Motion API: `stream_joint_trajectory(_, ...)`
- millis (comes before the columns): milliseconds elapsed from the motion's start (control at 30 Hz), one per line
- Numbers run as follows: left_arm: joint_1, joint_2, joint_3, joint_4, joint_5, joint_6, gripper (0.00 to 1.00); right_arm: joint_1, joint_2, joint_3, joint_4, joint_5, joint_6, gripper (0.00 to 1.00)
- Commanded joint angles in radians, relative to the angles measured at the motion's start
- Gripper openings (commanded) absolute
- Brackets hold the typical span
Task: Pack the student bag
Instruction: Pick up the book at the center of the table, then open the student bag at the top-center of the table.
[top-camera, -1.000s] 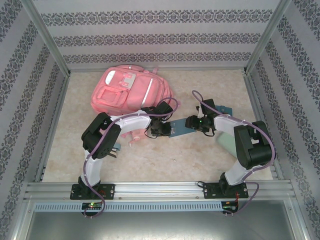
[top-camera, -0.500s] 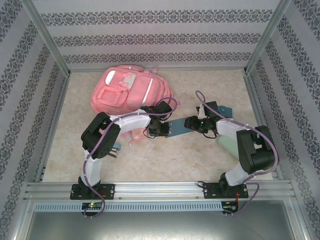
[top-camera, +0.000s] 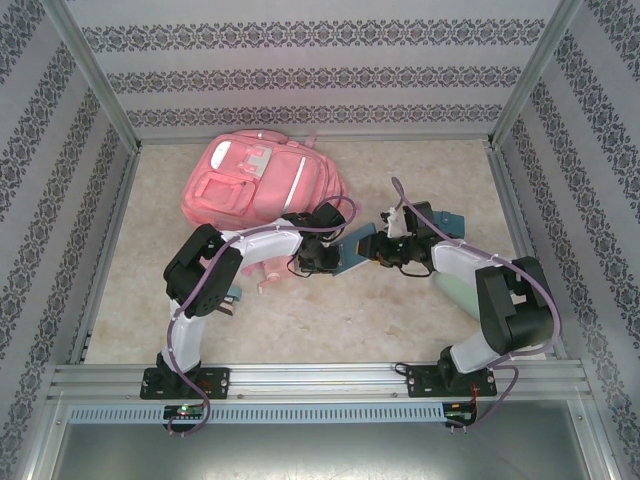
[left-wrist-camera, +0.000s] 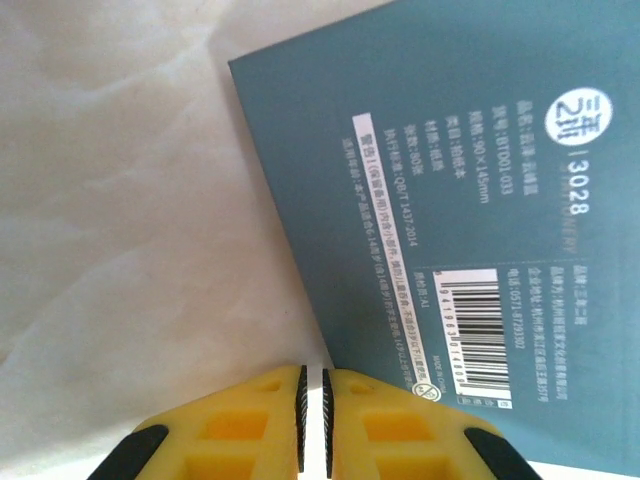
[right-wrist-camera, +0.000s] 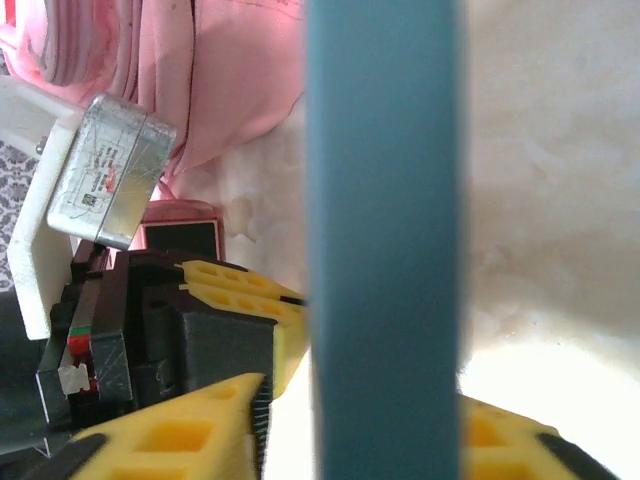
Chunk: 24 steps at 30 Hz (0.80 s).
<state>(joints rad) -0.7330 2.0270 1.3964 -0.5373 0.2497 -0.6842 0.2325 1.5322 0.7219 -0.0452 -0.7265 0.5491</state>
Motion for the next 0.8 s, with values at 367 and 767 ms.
stream_joint_trajectory(367,0.007,-0.1,0.175,-0.152,-0.122,0.158,0.55,-0.077,-0.223,-0.066,-0.015,0.111,0.077,0.0)
stream_joint_trajectory(767,0.067,0.111,0.623,-0.359,-0.41,0.478,0.6,-0.11,-0.388,-0.135,-0.004,0.154,0.159,0.0)
